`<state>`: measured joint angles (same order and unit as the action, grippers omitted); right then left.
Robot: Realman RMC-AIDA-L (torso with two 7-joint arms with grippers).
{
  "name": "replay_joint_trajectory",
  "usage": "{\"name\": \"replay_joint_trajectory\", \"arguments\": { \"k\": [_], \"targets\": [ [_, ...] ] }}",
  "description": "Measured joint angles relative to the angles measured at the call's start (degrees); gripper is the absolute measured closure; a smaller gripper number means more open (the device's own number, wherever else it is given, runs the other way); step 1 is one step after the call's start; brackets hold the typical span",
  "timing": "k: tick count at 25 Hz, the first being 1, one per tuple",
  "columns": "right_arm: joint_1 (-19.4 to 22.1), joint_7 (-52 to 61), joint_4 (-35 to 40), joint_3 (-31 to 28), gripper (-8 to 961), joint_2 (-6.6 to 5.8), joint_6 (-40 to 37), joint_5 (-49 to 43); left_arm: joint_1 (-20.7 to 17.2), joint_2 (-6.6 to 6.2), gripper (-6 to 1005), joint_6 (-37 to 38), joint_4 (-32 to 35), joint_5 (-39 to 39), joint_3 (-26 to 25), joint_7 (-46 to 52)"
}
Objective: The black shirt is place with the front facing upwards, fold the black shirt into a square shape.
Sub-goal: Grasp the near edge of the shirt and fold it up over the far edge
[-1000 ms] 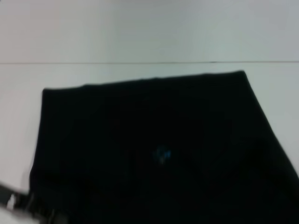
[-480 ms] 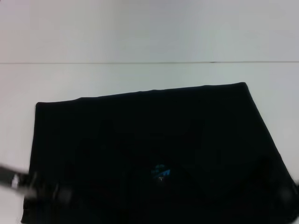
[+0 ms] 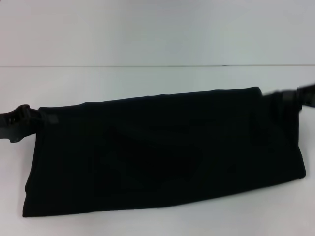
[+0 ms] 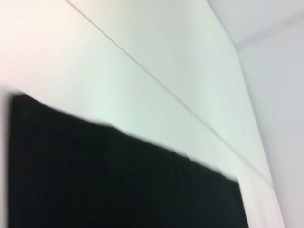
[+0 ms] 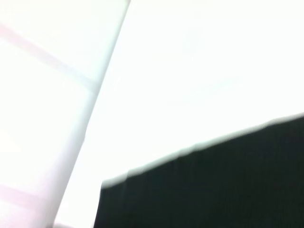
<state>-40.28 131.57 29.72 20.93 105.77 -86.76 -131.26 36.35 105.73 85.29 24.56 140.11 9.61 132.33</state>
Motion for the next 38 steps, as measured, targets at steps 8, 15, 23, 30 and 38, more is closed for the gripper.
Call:
{"name": "replay_joint_trajectory", "arguments": {
  "k": [8, 15, 23, 30, 38],
  "targets": [
    [-0.2, -3.9, -4.4, 0.4, 838, 3.45, 16.6, 7.9, -2.6, 3.75, 956, -10.6, -1.2, -8.3, -1.1, -3.1],
    [-2.0, -6.3, -4.2, 0.2, 823, 5.57, 20.3, 9.0, -1.7, 4.58, 934, -13.6, -1.2, -14.6, -1.4, -6.1],
    [-3.7, -9.8, -4.4, 1.3, 807, 7.79, 27.0, 11.0, 1.0, 6.14, 898, -21.6, -1.6, -16.7, -1.0, -9.5],
    [-4.9, -11.3, -4.6, 7.5, 793, 10.87, 39.0, 11.1, 2.2, 9.0, 867, -28.9, -1.7, -16.8, -1.2, -13.3],
    [-4.3, -16.6, -4.8, 8.1, 776, 12.69, 44.7, 13.2, 3.0, 12.08, 832, -35.1, -1.9, -19.4, -1.2, -19.6]
  ]
}}
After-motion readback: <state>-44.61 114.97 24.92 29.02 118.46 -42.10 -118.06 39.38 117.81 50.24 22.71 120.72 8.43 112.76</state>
